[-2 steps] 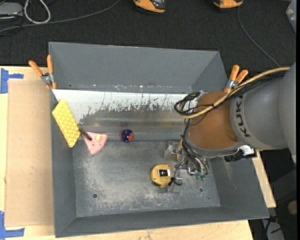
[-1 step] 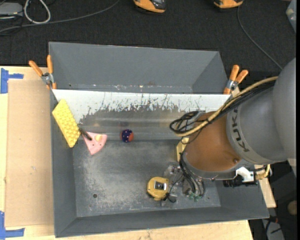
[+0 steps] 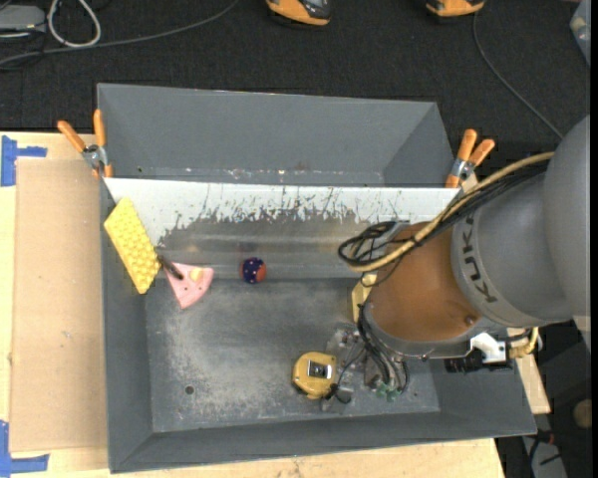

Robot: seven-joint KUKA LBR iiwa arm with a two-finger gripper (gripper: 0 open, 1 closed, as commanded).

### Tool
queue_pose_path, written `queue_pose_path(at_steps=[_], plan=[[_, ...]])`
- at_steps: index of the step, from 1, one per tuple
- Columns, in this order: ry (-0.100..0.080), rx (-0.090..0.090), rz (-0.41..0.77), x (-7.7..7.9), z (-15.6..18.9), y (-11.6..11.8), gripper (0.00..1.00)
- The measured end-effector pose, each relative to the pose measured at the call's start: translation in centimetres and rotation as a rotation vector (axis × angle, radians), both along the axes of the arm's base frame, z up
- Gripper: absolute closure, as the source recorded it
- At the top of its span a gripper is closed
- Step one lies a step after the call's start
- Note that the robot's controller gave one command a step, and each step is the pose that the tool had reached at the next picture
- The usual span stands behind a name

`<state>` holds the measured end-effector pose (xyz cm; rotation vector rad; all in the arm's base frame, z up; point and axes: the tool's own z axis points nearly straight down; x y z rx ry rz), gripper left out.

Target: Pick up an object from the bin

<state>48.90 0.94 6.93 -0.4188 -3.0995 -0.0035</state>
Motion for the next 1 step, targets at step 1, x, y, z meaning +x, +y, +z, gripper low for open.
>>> queue_pose_path(at_steps=[1], plan=[[0.007,0.001,0.000,-0.22,2.63,0.00,1.00]])
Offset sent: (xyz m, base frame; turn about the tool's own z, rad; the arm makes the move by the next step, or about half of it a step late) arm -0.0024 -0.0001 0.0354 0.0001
